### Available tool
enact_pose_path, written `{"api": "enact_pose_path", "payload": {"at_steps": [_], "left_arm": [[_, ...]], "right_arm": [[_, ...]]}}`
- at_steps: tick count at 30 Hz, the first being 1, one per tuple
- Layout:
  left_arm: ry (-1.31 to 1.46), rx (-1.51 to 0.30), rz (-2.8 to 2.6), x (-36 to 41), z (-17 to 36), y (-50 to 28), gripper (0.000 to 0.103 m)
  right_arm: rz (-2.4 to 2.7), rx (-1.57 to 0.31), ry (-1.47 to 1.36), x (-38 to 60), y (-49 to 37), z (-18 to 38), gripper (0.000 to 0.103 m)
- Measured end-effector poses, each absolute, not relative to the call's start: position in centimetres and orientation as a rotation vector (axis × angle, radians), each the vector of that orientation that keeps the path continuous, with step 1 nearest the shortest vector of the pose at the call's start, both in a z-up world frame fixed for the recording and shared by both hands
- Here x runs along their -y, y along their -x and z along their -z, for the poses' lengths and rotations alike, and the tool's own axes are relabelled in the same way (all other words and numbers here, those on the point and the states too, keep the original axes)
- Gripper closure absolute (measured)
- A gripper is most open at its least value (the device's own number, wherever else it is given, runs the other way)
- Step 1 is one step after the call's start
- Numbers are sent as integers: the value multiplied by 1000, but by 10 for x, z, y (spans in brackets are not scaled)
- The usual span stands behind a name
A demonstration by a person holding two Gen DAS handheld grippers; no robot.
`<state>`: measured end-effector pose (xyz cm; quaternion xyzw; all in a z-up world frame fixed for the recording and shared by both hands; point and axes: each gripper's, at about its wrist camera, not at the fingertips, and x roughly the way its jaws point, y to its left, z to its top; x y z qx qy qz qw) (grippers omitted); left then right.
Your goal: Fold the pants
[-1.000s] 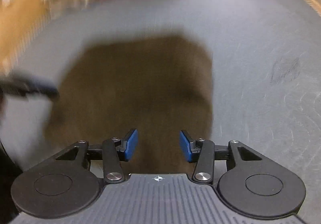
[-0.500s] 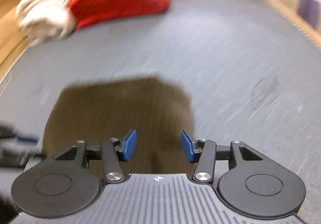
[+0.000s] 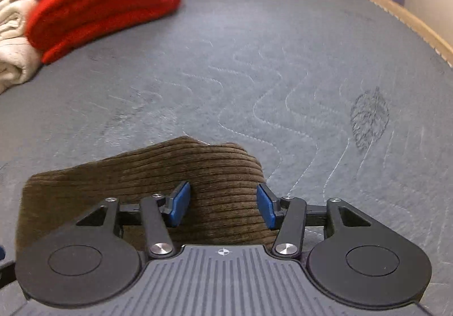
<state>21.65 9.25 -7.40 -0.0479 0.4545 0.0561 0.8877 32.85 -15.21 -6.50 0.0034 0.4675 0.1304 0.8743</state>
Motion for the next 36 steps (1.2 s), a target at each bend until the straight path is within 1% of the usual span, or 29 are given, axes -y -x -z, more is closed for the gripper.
{"api": "enact_pose_path", "payload": {"at_steps": [3, 6, 8, 10, 12, 15, 16, 19, 21, 23, 25, 27, 28, 30, 31, 32, 34, 36], "left_arm": [[117, -953, -122, -96, 76, -220, 55], [123, -966, -122, -96, 75, -217, 55], [114, -1028, -122, -99, 89, -221, 54], [111, -1123, -152, -104, 109, -223, 50], [178, -1122, -167, -110, 109, -222, 49], [184, -1097, -181, -106, 101, -215, 49], [175, -1083, -190, -103, 96, -211, 46], [139, -1031, -206, -96, 81, -200, 26], [130, -981, -211, -92, 69, -192, 25], [120, -909, -211, -87, 54, -182, 20], [74, -821, -225, -77, 38, -172, 18], [26, -760, -228, -67, 20, -162, 17], [54, -756, -227, -66, 9, -157, 17], [125, -742, -210, -63, -10, -143, 16], [130, -729, -208, -59, -18, -132, 12], [129, -725, -224, -54, -24, -120, 0], [172, -740, -244, -46, -24, -97, 0], [210, -772, -254, -35, -11, -81, 0]], "right_arm": [[-268, -993, -15, 147, -338, 74, 44], [-278, -976, 54, 135, -338, 75, 43], [-281, -967, 79, 130, -336, 75, 41], [-285, -965, 79, 129, -335, 73, 40], [-294, -972, 53, 134, -333, 70, 37], [-297, -959, 42, 144, -325, 58, 36], [-295, -945, 42, 148, -320, 51, 36], [-311, -858, 72, 160, -296, 25, 36], [-344, -770, 80, 170, -273, 2, 35], [-359, -702, 61, 180, -247, -19, 30], [-377, -652, 32, 194, -217, -39, 18], [-390, -599, 13, 209, -184, -51, 12], [-396, -583, 7, 215, -170, -54, 9], [-408, -566, -7, 231, -143, -52, 7], [-409, -559, -8, 237, -131, -46, 7], [-406, -555, -3, 243, -121, -39, 6], [-375, -569, -7, 252, -103, -27, 6], [-369, -607, -37, 254, -97, -22, 6]]}}
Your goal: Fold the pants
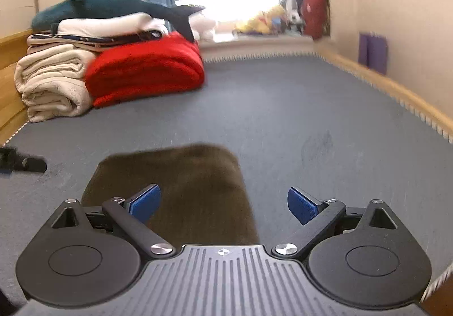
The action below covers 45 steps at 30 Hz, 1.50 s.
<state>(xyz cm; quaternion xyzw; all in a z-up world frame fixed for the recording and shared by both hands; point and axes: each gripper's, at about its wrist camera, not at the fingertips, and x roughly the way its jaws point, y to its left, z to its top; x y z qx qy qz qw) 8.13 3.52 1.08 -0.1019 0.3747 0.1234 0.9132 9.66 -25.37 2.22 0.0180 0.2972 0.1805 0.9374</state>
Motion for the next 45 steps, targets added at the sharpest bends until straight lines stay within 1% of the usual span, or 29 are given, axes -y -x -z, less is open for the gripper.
{"api": "enact_pose_path", "payload": {"at_steps": [2, 5, 9, 12, 14, 17, 24, 33, 45], "left_arm": [[202, -811, -271, -22, 10, -71, 0], [212, -889, -251, -14, 35, -69, 0], [158, -891, -266, -14, 53, -71, 0], [145, -852, -257, -18, 63, -68, 0], [120, -866, -262, -22, 70, -75, 0], [171, -878, -248, -28, 76, -82, 0], [161, -905, -250, -27, 89, -93, 0], [202, -919, -252, -34, 92, -94, 0], [191, -920, -253, -32, 93, -95, 0]], "right_arm": [[-396, -628, -34, 249, -88, -19, 6], [-366, -711, 15, 239, -89, 1, 6], [-391, -782, 41, 227, -99, 15, 6], [-400, -801, 91, 217, -103, 24, 6], [-401, -805, 108, 212, -103, 26, 6], [-396, -807, 101, 211, -104, 25, 6], [-399, -810, 122, 210, -102, 27, 6], [-393, -823, 120, 213, -105, 29, 6], [-408, -833, 110, 215, -109, 28, 6]]}}
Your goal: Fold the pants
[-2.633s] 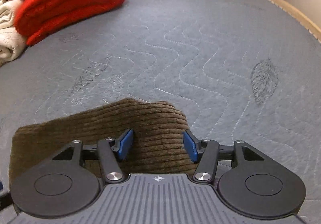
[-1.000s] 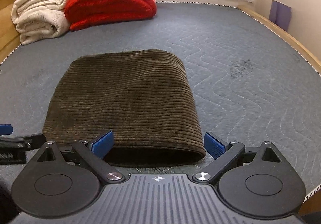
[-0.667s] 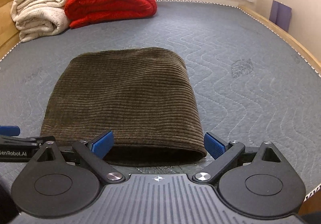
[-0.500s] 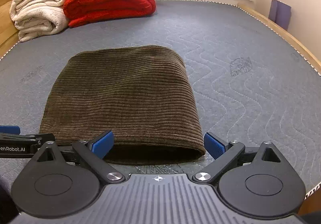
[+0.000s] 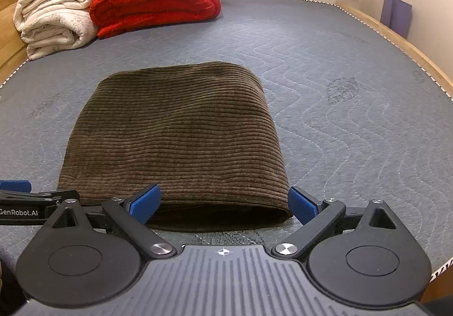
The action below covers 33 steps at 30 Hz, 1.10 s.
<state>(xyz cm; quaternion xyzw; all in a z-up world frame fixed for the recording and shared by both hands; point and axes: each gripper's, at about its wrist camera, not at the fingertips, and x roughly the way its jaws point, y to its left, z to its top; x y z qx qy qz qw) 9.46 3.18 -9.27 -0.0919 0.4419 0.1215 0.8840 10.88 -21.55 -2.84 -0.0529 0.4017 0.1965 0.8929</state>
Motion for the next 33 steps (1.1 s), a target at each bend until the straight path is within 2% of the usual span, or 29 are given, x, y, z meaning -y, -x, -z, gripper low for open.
{"api": "enact_pose_path", "payload": {"at_steps": [33], "left_arm": [[197, -912, -247, -30, 92, -94, 0]], "right_arm": [[-438, -837, 119, 218, -112, 30, 6]]}}
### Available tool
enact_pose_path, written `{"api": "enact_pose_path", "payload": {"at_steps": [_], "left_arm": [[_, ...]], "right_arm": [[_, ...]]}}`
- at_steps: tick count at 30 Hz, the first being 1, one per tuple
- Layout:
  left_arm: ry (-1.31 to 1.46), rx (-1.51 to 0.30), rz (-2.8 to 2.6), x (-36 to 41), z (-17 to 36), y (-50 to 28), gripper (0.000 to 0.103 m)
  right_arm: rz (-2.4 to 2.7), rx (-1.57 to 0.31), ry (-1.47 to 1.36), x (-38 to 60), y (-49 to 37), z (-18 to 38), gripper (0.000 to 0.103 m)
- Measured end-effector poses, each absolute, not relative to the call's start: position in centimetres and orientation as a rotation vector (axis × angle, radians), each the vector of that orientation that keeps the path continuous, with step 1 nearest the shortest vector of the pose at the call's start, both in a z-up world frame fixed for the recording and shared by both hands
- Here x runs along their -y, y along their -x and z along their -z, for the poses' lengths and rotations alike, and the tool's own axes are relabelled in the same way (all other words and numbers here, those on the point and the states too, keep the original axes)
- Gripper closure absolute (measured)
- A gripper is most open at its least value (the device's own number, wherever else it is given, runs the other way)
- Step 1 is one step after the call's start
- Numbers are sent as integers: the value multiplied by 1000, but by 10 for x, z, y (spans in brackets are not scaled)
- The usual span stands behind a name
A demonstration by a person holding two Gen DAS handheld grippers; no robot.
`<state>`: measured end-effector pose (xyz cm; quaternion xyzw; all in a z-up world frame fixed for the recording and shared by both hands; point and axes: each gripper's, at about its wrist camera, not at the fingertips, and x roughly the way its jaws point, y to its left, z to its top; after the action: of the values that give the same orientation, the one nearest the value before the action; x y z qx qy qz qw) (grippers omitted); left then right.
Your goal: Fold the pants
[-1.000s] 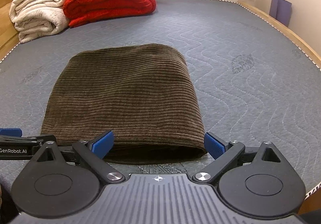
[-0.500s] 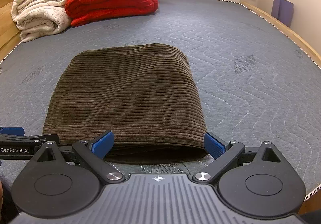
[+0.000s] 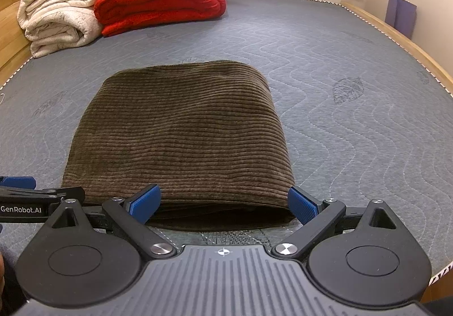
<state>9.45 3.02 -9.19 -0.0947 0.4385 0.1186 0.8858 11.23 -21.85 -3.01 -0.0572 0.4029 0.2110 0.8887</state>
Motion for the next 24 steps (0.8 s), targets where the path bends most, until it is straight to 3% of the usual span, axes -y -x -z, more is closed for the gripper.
{"api": "enact_pose_path", "payload": {"at_steps": [24], "left_arm": [[178, -895, -224, -34, 91, -94, 0]], "right_arm": [[-441, -838, 121, 217, -111, 30, 6]]}}
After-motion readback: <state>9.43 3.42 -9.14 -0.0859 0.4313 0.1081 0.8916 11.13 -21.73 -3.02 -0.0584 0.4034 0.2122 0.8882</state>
